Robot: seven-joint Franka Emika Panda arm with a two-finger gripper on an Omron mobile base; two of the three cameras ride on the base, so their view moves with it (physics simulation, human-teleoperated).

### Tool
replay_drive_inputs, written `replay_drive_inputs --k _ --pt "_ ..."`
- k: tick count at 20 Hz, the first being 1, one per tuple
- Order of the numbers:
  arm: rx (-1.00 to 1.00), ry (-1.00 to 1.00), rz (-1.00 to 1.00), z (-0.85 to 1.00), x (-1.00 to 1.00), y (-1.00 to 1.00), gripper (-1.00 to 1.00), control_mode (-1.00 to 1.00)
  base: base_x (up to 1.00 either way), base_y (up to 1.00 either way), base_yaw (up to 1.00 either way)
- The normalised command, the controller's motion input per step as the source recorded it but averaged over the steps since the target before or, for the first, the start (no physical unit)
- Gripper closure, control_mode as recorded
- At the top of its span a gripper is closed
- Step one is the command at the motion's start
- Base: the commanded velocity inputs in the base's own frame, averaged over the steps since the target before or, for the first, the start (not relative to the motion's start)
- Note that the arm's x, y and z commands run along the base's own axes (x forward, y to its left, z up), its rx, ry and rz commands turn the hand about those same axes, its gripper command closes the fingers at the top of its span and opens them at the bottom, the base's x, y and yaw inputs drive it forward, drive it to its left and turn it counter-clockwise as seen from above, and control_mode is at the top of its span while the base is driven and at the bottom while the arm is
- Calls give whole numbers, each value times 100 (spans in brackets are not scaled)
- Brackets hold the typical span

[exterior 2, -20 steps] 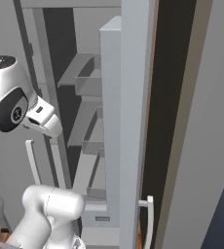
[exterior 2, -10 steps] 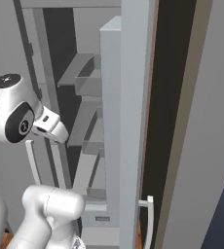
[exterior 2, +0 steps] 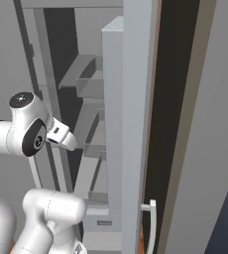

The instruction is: Take the potato and eggplant out of the freezer and place them in the tupperware container on the counter. Then put the tupperware containing the vegetables back in the freezer.

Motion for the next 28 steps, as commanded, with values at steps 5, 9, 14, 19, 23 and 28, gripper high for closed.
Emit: replay_drive_inputs --k 5,9,14,19,23,28 --pt "0 -8 0 -15 36 -6 -100 -100 0 0 0" --pt "0 -9 0 -6 31 -14 -100 -100 0 0 0" --pt "3 -5 0 -3 33 -16 -100 -100 0 0 0" --pt "5 -2 0 -13 35 -4 -100 -100 0 0 0" --pt "4 -2 0 -15 34 0 -100 -100 0 0 0" --pt "2 -3 0 -17 34 0 -100 -100 0 0 0"
